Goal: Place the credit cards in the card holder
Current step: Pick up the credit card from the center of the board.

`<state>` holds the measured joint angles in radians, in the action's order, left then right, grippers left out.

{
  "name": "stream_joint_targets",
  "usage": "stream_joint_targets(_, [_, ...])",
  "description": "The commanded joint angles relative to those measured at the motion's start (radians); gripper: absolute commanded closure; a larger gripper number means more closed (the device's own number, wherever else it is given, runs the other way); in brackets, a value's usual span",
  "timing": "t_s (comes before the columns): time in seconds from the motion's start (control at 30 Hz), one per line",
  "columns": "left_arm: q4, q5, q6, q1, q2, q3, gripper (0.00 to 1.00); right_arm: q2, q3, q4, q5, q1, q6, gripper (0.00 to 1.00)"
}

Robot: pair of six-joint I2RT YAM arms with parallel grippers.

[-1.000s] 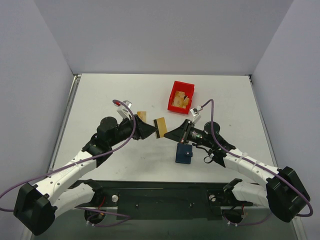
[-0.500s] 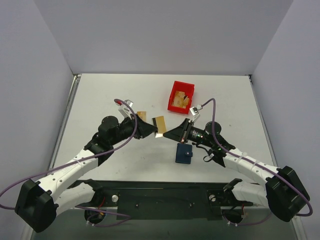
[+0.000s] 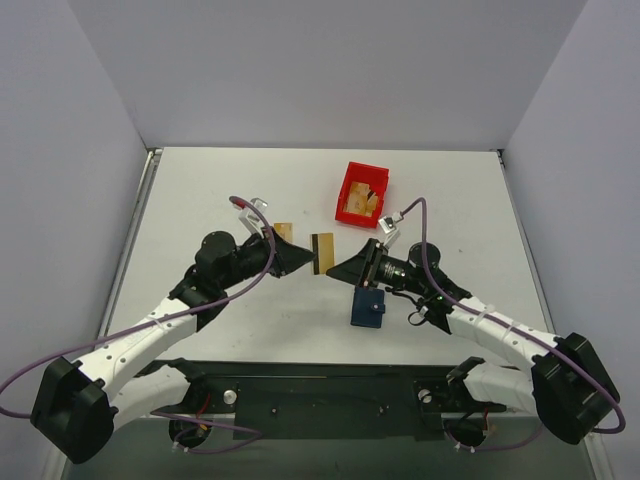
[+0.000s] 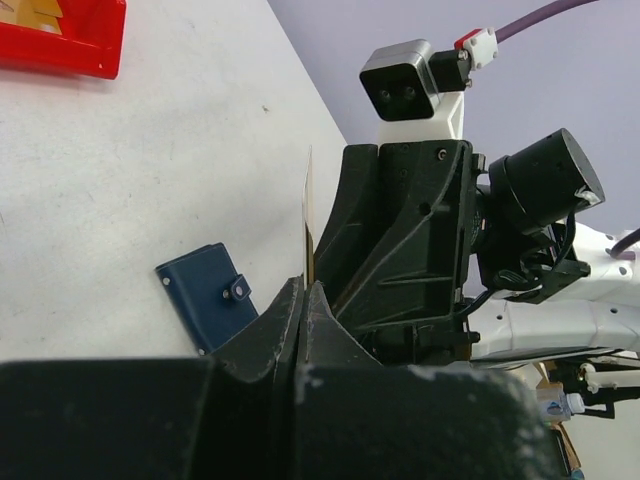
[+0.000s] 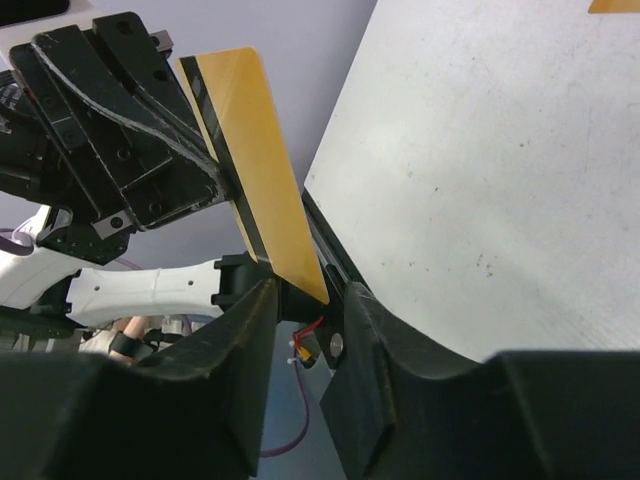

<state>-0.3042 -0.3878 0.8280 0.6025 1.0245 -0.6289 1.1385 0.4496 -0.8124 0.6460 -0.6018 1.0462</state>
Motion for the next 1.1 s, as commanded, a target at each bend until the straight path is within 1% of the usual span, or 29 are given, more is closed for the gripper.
stream_joint_targets(0.0, [-0.059, -0.048, -0.004, -0.001, 0.000, 0.005, 1.00, -0.094, 0.063, 0.102, -0.023, -0.003, -0.122, 0.66])
stream_joint_targets(0.03, [-0.059, -0.052, -0.004, -0.003, 0.008, 0.003, 1.00, -0.103, 0.069, 0.129, -0.031, -0.001, -0.152, 0.61])
stream_joint_targets(0.1, [-0.075, -0.082, -0.001, -0.001, 0.022, 0.001, 1.00, -0.135, 0.084, 0.183, -0.049, 0.007, -0.190, 0.56])
stream_joint_targets(0.17, [-0.098, -0.112, 0.005, -0.001, 0.042, -0.005, 1.00, -0.160, 0.096, 0.220, -0.057, 0.014, -0.213, 0.55])
stream_joint_targets(0.23, [-0.118, -0.167, 0.011, 0.002, 0.068, -0.018, 1.00, -0.180, 0.100, 0.236, -0.059, 0.030, -0.222, 0.54])
stream_joint_targets(0.37, [-0.147, -0.210, 0.023, 0.014, 0.109, -0.037, 1.00, -0.195, 0.101, 0.246, -0.054, 0.051, -0.222, 0.56])
stream_joint_targets(0.6, [-0.168, -0.207, 0.033, 0.025, 0.108, -0.038, 1.00, -0.184, 0.092, 0.236, -0.043, 0.059, -0.209, 0.60])
stream_joint_targets(0.93, [-0.182, -0.203, 0.042, 0.026, 0.091, -0.043, 1.00, -0.181, 0.092, 0.259, -0.046, 0.059, -0.216, 0.60])
stream_joint_targets(1.07, [-0.177, -0.200, 0.040, 0.026, 0.083, -0.046, 1.00, -0.183, 0.101, 0.298, -0.069, 0.059, -0.238, 0.57])
